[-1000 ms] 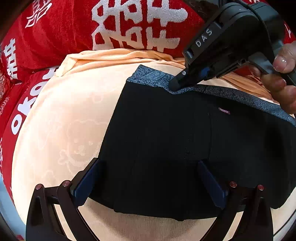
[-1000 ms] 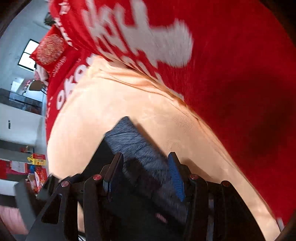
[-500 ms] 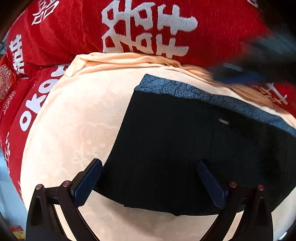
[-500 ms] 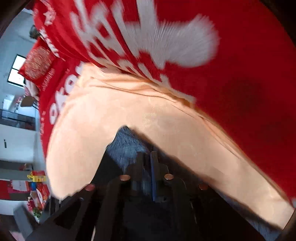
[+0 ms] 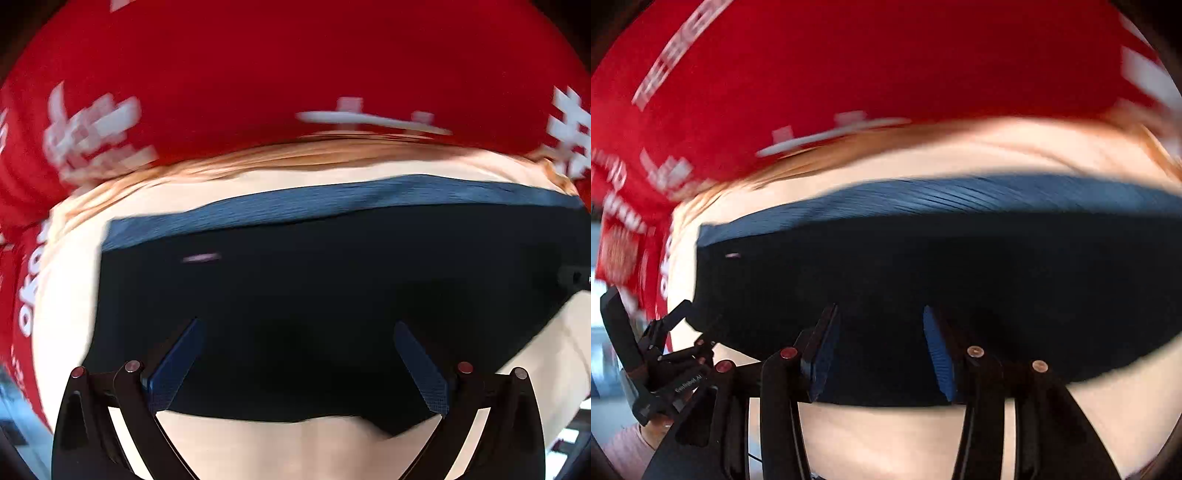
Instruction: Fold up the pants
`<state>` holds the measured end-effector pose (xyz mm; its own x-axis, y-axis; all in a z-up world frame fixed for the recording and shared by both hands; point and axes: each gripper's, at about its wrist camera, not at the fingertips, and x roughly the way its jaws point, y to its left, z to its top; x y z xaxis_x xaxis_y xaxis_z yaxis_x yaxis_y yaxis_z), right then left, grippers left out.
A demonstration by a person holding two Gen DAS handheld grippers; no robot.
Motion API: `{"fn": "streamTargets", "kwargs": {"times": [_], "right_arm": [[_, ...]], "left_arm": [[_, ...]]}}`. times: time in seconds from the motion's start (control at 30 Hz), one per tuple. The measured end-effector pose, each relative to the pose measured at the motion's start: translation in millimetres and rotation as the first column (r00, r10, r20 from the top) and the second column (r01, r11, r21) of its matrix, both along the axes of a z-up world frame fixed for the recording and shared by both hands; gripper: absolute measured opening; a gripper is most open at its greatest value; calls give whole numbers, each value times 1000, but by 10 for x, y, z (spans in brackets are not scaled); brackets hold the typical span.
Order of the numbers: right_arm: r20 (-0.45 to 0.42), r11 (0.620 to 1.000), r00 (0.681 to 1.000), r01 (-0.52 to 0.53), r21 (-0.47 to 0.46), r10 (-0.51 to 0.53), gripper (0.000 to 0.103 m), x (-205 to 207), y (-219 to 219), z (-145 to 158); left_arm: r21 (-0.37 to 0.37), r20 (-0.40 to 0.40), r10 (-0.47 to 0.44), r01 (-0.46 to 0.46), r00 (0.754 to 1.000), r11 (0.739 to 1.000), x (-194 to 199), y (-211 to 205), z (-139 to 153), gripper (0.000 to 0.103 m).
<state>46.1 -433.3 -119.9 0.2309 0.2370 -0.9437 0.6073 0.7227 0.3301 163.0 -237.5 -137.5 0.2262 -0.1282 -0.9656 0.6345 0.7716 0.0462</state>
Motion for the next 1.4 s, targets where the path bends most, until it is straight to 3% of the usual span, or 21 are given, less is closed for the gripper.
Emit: {"fn": "streamTargets", "kwargs": {"times": [0.2,0.4,0.53,0.6,0.77,0.87,0.97,1.03,1.1,1.23,1.33,1.4], "right_arm": [[-45,971,972,227,-77,-231,51,-1086,-855,44],[-40,853,862,493,-170,-506,51,-1980,-1807,-15],[-7,799,811,575,-177,-585,49,-2237,-2338,-198],[8,787,796,601,-141,-606,13,-2296,-2572,-309],[74,832,846,533,-150,-529,11,-2189,-2674,-287],[75,832,837,546,-98,-541,16,-2283,-2731,-361],[36,826,837,545,-145,-546,32,-2363,-2736,-192],[38,817,828,559,-146,-560,32,-2509,-2643,-77],[68,838,848,530,-134,-525,32,-2479,-2599,44],[152,908,911,402,-119,-383,34,-1976,-2628,106],[172,956,947,287,-64,-273,35,-1391,-2615,-125],[183,973,958,230,-32,-221,35,-1062,-2527,-266]], "left_arm": [[27,-23,-72,72,997,997,-462,-824,-87,103],[61,-24,-74,76,997,995,-797,-1418,-221,103],[95,-13,-34,35,999,995,-890,-1644,-341,103],[112,6,-3,3,1000,994,-907,-1688,-379,103],[123,29,45,-48,999,991,-901,-1712,-448,103],[158,45,28,-35,999,987,-923,-1775,-430,103],[194,39,22,-29,999,981,-1013,-2014,-323,103],[172,56,19,-29,998,985,-991,-2088,-214,103],[139,88,27,-39,996,990,-933,-2163,-43,103],[104,120,93,-106,988,989,-631,-2400,24,103],[91,111,134,-145,985,985,-457,-2509,-36,103],[131,107,130,-143,986,981,-416,-2577,-201,103]]}}
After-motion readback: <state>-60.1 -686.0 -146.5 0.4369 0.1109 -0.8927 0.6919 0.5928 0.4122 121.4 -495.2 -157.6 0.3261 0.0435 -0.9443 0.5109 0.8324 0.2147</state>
